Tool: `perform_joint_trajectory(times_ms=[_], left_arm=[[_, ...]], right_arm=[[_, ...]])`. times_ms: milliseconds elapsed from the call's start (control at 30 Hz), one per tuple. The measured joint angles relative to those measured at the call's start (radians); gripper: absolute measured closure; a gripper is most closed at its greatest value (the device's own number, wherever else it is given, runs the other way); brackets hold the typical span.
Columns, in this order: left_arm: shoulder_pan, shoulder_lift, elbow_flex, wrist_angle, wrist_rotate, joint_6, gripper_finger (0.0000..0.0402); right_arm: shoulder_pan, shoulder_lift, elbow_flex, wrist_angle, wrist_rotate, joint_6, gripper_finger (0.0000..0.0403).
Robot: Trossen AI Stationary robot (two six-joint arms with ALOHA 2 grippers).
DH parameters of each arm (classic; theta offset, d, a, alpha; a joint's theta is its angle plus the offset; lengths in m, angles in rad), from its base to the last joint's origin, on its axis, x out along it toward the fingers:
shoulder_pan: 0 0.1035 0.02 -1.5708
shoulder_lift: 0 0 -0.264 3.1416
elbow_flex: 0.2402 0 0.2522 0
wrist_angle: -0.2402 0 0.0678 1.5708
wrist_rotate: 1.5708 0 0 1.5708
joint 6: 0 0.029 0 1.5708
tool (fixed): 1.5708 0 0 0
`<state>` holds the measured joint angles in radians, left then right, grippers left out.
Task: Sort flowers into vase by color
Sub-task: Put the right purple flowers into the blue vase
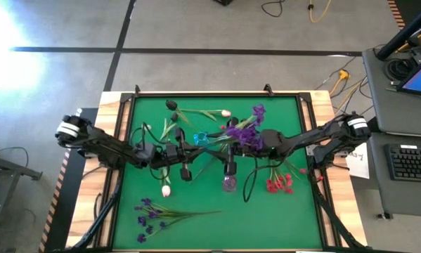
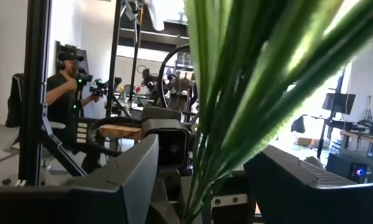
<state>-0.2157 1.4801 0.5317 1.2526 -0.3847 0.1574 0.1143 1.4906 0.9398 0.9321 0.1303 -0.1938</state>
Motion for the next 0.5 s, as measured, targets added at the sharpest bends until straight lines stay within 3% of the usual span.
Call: perform_joint_trajectory(times_ms=[167, 333, 500], left_arm=[[0.000, 0.009, 0.010, 0.005, -0.001, -0.002, 0.0401], [-0.001, 0.008, 0.010, 0.002, -0.001, -0.011, 0.0400], [-0.002, -0.003, 0.010, -0.056, 0.000, -0.089, 0.0372]], right_arm=[[0.000, 0.000, 0.000, -0.002, 0.001, 0.017, 0.0237], [0.001, -0.001, 0.000, -0.017, 0.001, 0.028, 0.0317], [0.001, -0.001, 0.000, -0.044, 0.002, 0.040, 0.0385]])
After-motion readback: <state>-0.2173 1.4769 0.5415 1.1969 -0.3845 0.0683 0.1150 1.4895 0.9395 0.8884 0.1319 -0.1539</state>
